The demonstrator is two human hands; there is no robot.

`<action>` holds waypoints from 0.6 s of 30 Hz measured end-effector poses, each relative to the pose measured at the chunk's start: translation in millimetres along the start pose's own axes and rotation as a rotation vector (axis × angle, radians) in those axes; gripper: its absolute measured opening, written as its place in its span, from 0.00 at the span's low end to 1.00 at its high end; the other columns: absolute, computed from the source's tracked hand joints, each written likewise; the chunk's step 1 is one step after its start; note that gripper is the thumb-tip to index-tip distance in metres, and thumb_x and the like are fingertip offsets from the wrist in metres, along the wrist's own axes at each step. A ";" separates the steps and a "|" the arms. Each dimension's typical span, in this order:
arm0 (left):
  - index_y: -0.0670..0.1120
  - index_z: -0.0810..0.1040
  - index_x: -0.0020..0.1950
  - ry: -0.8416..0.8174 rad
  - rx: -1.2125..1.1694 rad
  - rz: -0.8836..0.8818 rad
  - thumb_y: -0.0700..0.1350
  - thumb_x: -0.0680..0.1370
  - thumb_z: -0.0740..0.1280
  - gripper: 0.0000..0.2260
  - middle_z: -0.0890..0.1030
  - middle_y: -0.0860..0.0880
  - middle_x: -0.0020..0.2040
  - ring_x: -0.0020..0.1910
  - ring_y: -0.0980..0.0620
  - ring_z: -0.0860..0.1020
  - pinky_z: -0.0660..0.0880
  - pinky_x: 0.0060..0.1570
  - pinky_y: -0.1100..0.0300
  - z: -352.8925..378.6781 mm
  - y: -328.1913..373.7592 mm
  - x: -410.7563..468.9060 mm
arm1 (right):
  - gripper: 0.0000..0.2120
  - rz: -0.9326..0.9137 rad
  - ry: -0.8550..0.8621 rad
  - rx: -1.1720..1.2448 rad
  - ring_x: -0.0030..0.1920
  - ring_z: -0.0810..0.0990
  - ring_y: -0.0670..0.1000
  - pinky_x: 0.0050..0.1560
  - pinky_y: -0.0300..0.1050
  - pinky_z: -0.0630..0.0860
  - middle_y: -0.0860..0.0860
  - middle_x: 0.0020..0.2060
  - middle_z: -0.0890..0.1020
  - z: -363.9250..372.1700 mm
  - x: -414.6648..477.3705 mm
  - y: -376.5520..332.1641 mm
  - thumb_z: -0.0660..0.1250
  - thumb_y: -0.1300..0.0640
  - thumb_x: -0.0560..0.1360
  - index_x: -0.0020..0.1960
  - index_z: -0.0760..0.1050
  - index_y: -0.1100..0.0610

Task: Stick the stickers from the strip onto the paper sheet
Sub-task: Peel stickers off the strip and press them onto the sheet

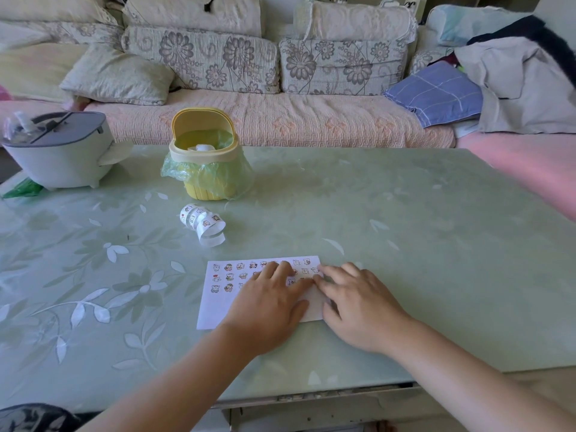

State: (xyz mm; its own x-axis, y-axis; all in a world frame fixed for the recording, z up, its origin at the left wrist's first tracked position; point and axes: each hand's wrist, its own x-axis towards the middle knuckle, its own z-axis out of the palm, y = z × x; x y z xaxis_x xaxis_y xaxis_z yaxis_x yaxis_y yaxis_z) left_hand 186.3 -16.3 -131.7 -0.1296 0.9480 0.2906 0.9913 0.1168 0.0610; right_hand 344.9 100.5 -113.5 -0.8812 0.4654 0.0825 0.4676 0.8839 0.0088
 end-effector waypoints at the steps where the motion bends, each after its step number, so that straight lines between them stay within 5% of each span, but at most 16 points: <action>1: 0.56 0.76 0.63 -0.001 -0.015 -0.007 0.57 0.78 0.56 0.18 0.76 0.50 0.53 0.50 0.47 0.76 0.75 0.38 0.55 -0.5 0.1 -0.9 | 0.24 -0.004 -0.008 -0.003 0.59 0.77 0.53 0.51 0.51 0.78 0.49 0.64 0.79 0.4 -3.1 0.7 0.56 0.47 0.73 0.64 0.79 0.53; 6: 0.56 0.75 0.62 -0.006 -0.065 -0.034 0.57 0.78 0.56 0.16 0.74 0.51 0.55 0.53 0.48 0.74 0.75 0.40 0.56 1.0 -0.3 -3.1 | 0.22 -0.029 -0.028 0.028 0.59 0.78 0.53 0.51 0.51 0.79 0.49 0.63 0.80 -4.0 -10.3 4.1 0.57 0.45 0.74 0.62 0.81 0.48; 10: 0.53 0.71 0.70 -0.050 -0.147 -0.058 0.61 0.78 0.54 0.23 0.72 0.53 0.62 0.62 0.51 0.71 0.71 0.59 0.55 4.2 -4.5 -5.4 | 0.25 -0.032 -0.020 0.046 0.66 0.75 0.54 0.61 0.53 0.75 0.51 0.70 0.75 -9.4 -8.1 0.6 0.55 0.42 0.75 0.65 0.78 0.51; 14: 0.51 0.66 0.75 -0.101 -0.178 -0.093 0.64 0.77 0.49 0.30 0.64 0.53 0.76 0.77 0.52 0.58 0.51 0.75 0.57 6.5 -7.6 -4.9 | 0.39 -0.089 -0.139 0.104 0.81 0.49 0.50 0.77 0.53 0.54 0.49 0.81 0.51 -7.5 -2.7 -5.3 0.38 0.33 0.77 0.81 0.55 0.53; 18: 0.53 0.42 0.80 -0.255 -0.133 -0.112 0.66 0.73 0.35 0.37 0.39 0.58 0.78 0.77 0.59 0.36 0.31 0.72 0.60 9.1 -11.4 -4.4 | 0.48 -0.079 -0.265 0.102 0.78 0.33 0.43 0.79 0.52 0.38 0.44 0.79 0.35 0.7 -6.7 -6.0 0.26 0.29 0.68 0.82 0.39 0.52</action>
State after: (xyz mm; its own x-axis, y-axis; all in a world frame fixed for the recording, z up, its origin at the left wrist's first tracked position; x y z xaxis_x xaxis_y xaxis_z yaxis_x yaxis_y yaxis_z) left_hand 175.7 -19.1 -142.3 -0.2107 0.9772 0.0271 0.9572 0.2006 0.2088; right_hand 347.9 92.2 -114.8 -0.9082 0.3792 -0.1772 0.3995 0.9117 -0.0962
